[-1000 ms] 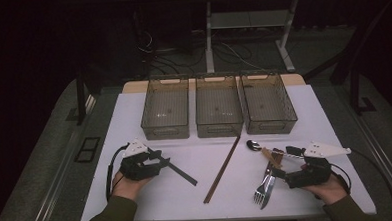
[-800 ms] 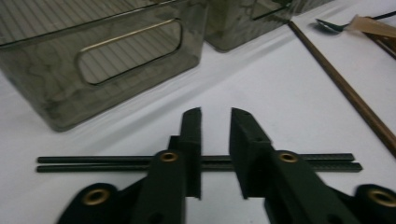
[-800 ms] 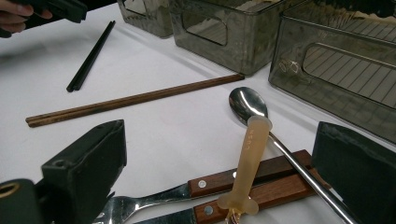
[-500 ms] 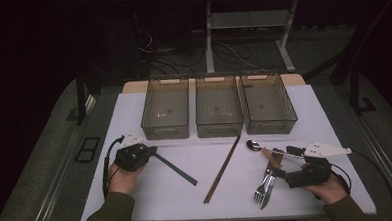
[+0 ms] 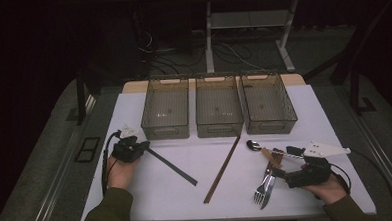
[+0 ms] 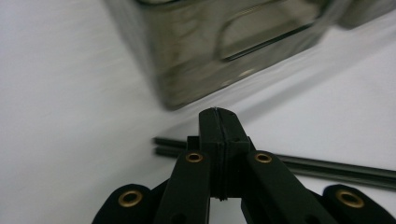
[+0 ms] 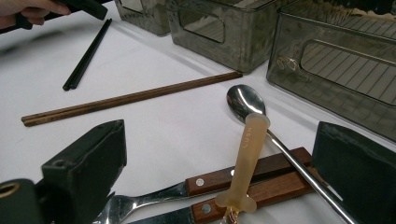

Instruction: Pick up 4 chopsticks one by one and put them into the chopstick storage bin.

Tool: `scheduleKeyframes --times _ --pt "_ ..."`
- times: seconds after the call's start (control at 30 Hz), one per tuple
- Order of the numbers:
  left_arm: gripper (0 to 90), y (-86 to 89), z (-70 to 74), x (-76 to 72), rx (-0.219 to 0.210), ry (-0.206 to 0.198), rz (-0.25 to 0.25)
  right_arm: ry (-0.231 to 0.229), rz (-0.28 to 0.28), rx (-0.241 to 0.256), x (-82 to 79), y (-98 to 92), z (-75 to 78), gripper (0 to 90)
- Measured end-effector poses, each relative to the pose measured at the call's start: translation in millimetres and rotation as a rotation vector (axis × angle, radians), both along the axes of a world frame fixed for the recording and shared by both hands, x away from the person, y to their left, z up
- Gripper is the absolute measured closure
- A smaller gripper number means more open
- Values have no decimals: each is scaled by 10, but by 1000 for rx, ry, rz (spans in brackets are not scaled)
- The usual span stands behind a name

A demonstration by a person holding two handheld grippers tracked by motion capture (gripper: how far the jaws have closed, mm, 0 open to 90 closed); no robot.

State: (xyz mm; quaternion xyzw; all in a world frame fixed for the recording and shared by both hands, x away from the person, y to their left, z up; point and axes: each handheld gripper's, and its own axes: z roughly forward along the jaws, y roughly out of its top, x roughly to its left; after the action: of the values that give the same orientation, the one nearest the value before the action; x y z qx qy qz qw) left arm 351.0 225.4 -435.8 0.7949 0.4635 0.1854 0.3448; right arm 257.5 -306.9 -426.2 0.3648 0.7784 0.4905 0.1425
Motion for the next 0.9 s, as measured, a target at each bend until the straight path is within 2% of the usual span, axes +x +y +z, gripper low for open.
scheduleKeyframes --times 0.2,0.4,0.67,0.9 --pt "897 110 -30 64 21 17 56 -2 0 0 -2 -4 1 36" --pt "897 125 -61 102 37 40 71 -1 1 -1 -4 -3 1 36" --pt "897 111 -75 154 45 38 70 -4 -3 -2 -4 -6 -1 36" --pt "897 98 -86 204 35 32 74 -3 -4 -3 -4 -7 -1 36"
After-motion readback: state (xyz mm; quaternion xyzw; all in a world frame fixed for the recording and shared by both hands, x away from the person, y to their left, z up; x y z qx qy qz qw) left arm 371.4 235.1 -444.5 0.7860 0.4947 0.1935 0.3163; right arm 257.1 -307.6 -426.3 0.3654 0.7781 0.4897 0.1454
